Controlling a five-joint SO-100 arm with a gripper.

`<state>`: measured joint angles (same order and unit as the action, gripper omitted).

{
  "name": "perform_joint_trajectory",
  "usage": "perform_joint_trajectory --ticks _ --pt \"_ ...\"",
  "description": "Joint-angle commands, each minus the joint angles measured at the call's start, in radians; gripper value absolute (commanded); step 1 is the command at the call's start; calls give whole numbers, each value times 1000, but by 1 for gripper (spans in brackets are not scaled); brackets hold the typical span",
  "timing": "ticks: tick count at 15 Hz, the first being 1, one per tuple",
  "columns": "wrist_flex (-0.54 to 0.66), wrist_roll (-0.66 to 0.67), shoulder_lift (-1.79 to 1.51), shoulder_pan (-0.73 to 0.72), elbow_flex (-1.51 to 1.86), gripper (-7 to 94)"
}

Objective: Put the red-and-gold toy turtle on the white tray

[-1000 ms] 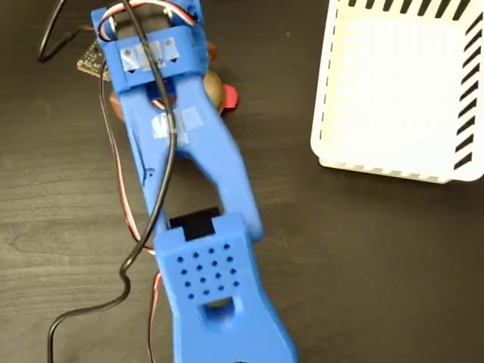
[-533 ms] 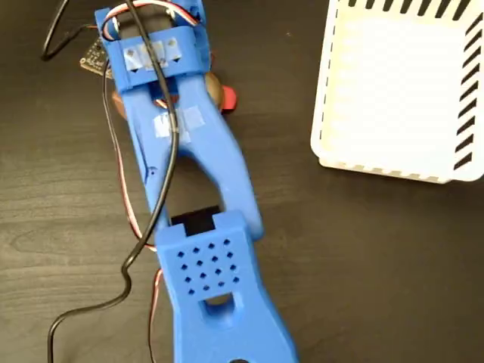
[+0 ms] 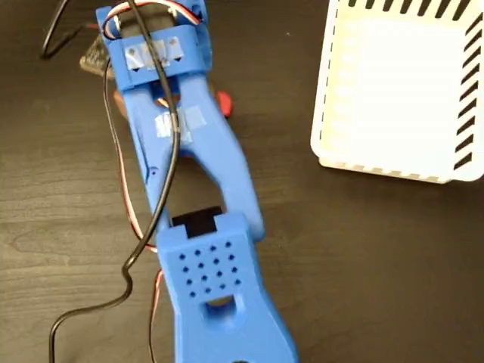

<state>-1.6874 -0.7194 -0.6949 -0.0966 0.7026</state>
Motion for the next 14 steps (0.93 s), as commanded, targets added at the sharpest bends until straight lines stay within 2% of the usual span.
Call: perform_joint_trajectory --ticks 1,5,8,9,12,14 --pt "-2 72 -265 -25 86 0" --pt "32 239 -640 -40 333 0" --pt "-26 434 -842 11 353 0" --pt "-40 537 -891 35 368 0" --pt "-55 831 -933 175 328 0" --pt "-52 960 -888 298 236 0"
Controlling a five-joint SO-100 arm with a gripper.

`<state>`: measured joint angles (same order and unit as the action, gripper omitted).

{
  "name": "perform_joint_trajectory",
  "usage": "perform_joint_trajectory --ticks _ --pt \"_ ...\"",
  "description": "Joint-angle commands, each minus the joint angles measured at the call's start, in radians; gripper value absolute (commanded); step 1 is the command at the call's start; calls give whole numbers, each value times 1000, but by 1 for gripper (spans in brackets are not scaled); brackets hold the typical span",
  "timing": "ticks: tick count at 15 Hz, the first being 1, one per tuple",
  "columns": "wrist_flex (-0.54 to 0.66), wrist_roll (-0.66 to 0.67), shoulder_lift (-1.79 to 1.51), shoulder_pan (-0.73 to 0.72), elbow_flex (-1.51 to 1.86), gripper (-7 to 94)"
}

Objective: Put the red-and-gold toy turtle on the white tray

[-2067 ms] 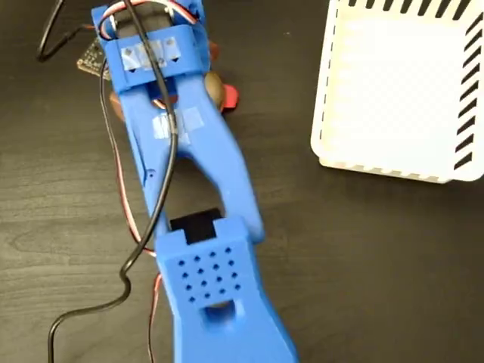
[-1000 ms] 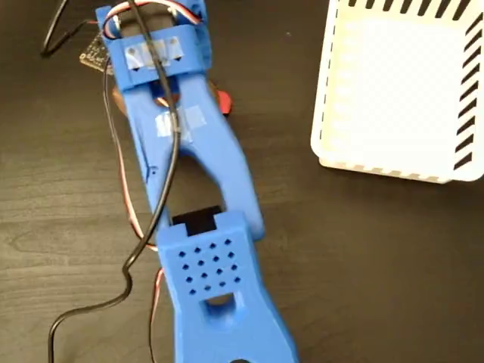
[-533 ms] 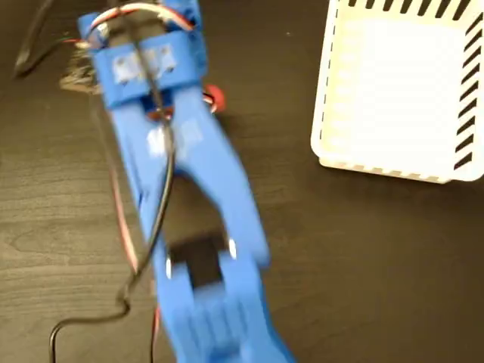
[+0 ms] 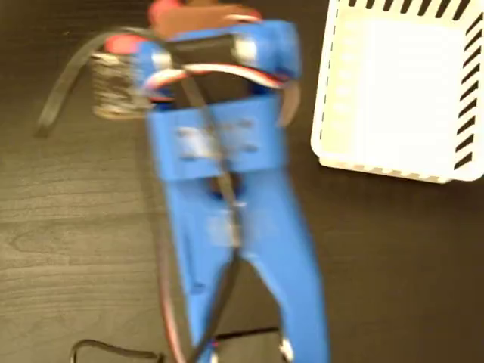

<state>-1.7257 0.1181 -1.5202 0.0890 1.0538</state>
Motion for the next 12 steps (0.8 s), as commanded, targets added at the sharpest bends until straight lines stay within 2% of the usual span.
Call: perform_joint_trajectory --ticks 1,7,12 --pt "-12 144 -18 166 -186 0" --pt "-60 52 282 433 -560 0" --pt "-69 -115 534 494 -678 0"
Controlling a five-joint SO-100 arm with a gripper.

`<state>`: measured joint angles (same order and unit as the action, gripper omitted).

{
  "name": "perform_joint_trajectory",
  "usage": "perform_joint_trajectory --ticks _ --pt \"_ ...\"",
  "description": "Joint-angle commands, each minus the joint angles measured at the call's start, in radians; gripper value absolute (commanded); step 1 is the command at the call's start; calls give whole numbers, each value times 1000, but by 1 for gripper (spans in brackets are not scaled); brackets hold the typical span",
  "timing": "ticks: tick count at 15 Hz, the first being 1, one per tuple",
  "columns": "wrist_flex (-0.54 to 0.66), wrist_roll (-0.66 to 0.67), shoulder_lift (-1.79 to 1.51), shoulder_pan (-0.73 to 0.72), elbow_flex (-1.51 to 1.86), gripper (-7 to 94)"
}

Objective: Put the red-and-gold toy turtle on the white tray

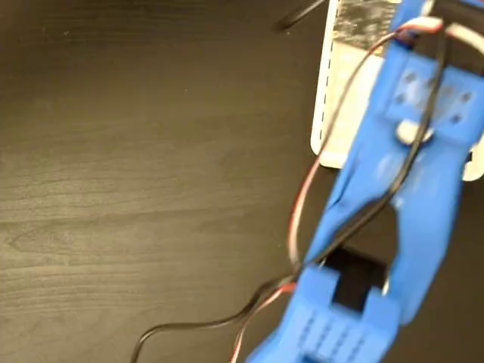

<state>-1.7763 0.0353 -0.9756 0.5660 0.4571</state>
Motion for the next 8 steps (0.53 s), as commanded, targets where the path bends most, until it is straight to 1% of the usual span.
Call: perform_joint_trajectory --ticks 1,5,8 --pt "-18 -44 25 14 -92 0" --pt "38 -84 114 -15 -43 0" --pt "40 -86 153 -26 -43 0"
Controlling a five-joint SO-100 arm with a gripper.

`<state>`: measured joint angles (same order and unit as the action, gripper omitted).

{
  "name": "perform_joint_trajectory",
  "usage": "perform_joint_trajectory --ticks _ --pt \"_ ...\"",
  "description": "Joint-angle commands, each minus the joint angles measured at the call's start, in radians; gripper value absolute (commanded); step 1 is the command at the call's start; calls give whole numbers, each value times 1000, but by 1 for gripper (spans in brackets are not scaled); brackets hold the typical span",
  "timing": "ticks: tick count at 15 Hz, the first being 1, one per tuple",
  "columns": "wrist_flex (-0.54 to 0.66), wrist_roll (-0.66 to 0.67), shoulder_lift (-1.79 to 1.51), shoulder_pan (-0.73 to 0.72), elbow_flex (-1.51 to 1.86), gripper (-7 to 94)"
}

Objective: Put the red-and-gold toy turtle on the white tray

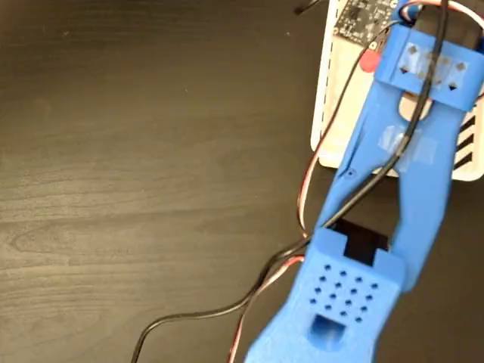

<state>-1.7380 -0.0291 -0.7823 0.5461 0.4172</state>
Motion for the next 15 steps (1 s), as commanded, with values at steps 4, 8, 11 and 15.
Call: perform_joint_trajectory --ticks 4,8,11,15 --pt "31 -40 -5 -15 34 0" --pt "130 -57 5 -20 150 1" --pt "132 -67 17 -20 150 44" --pt "132 -57 32 -18 152 59"
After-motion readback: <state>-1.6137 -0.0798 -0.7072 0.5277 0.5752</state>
